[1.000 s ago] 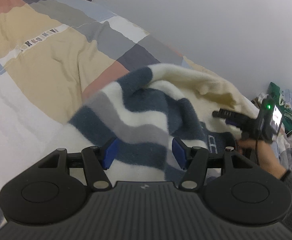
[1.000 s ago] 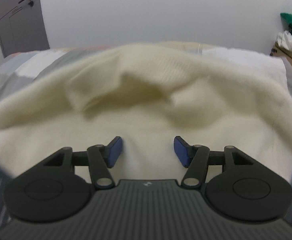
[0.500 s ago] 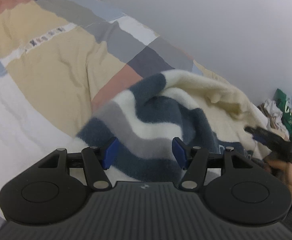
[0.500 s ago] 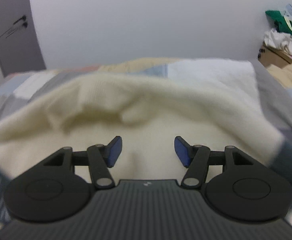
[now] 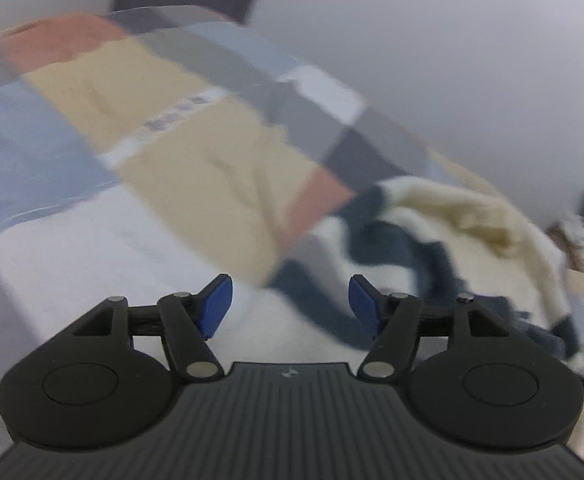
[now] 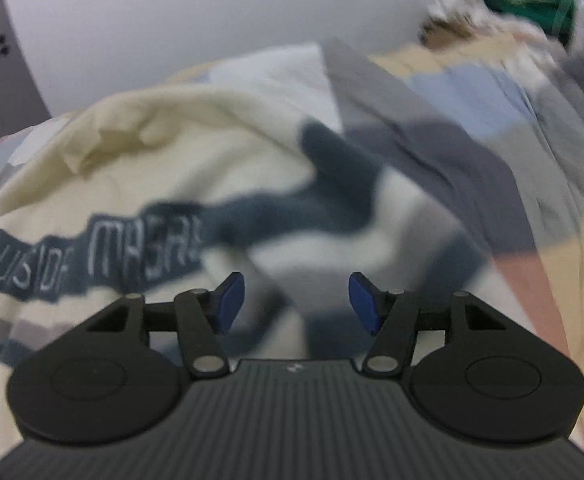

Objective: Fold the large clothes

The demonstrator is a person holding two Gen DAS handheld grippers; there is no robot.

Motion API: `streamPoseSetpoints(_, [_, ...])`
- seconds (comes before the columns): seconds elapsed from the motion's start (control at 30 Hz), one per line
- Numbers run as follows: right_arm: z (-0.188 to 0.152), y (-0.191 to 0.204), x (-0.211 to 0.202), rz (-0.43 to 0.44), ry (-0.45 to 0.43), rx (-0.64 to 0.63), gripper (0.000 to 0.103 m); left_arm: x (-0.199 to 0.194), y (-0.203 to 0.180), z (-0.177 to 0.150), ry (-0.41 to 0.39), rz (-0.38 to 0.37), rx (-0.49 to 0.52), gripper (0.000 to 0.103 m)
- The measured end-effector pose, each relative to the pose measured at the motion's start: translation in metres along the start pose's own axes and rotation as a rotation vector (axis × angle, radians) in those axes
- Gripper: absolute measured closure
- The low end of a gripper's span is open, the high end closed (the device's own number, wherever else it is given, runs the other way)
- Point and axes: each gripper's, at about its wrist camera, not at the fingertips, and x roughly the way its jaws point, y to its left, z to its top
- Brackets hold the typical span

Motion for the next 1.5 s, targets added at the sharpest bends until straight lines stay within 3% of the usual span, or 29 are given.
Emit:
streamPoseSetpoints(0.07, [-0.004,-0.015,0.002,0.008,0.050,0.053,0.042,0.000,0.016,0.000,0.016,0.023,-0.040,0.033])
streamPoseSetpoints(0.17, [-0.006,-0.037,0.002,-0.011,0.032,0.112,0.016,0.006,0.028,-0.002,0.042,0.071,-0.058,0.033])
streamPoseSetpoints(0.2, [-0.006,-0.041,-0.001,-0.033,0.005,0.113,0.013,0.010,0.028,-0.003,0.054,0.081,-0.058,0.033])
streamPoseSetpoints(0.43, [-0.008,-0.072,0.005,-0.096,-0.078,0.131,0.013,0.039,0.004,-0.024,0.140,0.062,0.016,0.033])
streamPoseSetpoints(0.57, [-0.011,-0.088,0.003,-0.227,-0.133,0.128,0.013,0.050,-0.020,-0.037,0.119,0.131,0.151,0.033])
streamPoseSetpoints(0.67, [-0.016,-0.103,0.008,-0.203,-0.104,0.173,0.013,0.054,-0.023,-0.041,0.098,0.154,0.158,0.033])
streamPoseSetpoints(0.77, [-0.020,-0.110,0.021,-0.188,-0.010,0.217,0.015,0.053,-0.019,-0.042,0.088,0.154,0.136,0.033])
streamPoseSetpoints(0.83, [-0.023,-0.105,0.025,-0.157,0.021,0.195,0.023,0.053,-0.015,-0.040,0.077,0.163,0.117,0.033])
streamPoseSetpoints(0.9, [-0.022,-0.099,0.026,-0.140,0.027,0.171,0.044,0.054,-0.010,-0.040,0.081,0.155,0.085,0.034])
streamPoseSetpoints(0.93, [-0.021,-0.095,0.025,-0.129,0.024,0.155,0.050,0.053,-0.009,-0.040,0.082,0.146,0.070,0.039])
streamPoseSetpoints(1.0, [-0.019,-0.082,0.024,-0.128,0.016,0.090,0.076,0.051,-0.009,-0.041,0.086,0.124,0.063,0.054])
streamPoseSetpoints(1.07, [-0.018,-0.068,0.021,-0.142,-0.002,0.022,0.086,0.046,-0.012,-0.043,0.078,0.125,0.070,0.074])
streamPoseSetpoints(1.13, [-0.014,-0.060,0.014,-0.170,-0.043,-0.014,0.090,0.037,-0.013,-0.042,0.039,0.126,0.065,0.094])
streamPoseSetpoints(1.23, [-0.002,-0.062,-0.003,-0.204,-0.129,0.011,0.092,0.015,-0.002,-0.028,-0.086,0.123,-0.014,0.096])
streamPoseSetpoints(1.33, [0.014,-0.063,-0.013,-0.251,-0.200,0.003,0.093,0.004,0.009,-0.009,-0.147,0.115,-0.090,0.096])
streamPoseSetpoints(1.5, [0.055,-0.063,-0.019,-0.320,-0.268,-0.076,0.093,-0.002,0.004,0.028,-0.260,0.160,-0.062,0.096])
